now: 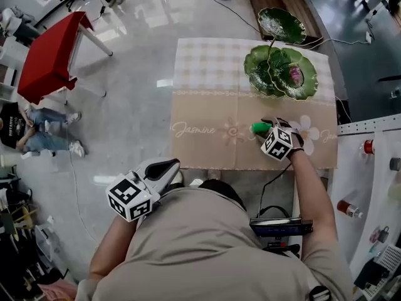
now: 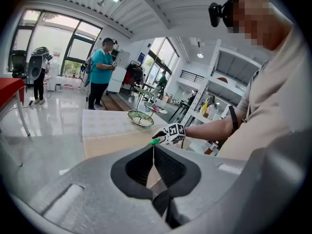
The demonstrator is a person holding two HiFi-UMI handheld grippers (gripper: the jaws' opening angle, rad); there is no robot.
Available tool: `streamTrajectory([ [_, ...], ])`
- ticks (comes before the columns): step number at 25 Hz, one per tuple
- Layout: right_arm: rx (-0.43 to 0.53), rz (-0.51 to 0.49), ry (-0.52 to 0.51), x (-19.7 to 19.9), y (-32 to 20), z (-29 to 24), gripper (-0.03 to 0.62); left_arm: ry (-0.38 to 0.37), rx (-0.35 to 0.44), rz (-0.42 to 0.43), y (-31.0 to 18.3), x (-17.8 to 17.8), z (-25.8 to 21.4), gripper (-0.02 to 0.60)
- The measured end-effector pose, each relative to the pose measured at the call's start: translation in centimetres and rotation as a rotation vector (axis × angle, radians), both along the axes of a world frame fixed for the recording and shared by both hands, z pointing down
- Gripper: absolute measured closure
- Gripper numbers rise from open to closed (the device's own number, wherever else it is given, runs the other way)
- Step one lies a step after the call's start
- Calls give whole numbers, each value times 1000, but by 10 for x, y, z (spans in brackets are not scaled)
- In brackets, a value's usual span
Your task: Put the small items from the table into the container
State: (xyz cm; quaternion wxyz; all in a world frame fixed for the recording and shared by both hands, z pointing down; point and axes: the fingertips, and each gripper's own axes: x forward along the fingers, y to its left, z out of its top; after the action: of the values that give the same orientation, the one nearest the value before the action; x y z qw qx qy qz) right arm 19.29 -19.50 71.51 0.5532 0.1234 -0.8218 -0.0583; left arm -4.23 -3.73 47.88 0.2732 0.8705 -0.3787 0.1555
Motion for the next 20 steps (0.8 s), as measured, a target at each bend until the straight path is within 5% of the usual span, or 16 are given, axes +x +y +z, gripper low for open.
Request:
streamTrajectory([
  [9,-33,76,-81,3,5,-15,428,-3,4,-3,-4,9,-3,571],
  [20,28,242,-238,8,19,-136,431,20,20,118,-14,46,-5,571],
])
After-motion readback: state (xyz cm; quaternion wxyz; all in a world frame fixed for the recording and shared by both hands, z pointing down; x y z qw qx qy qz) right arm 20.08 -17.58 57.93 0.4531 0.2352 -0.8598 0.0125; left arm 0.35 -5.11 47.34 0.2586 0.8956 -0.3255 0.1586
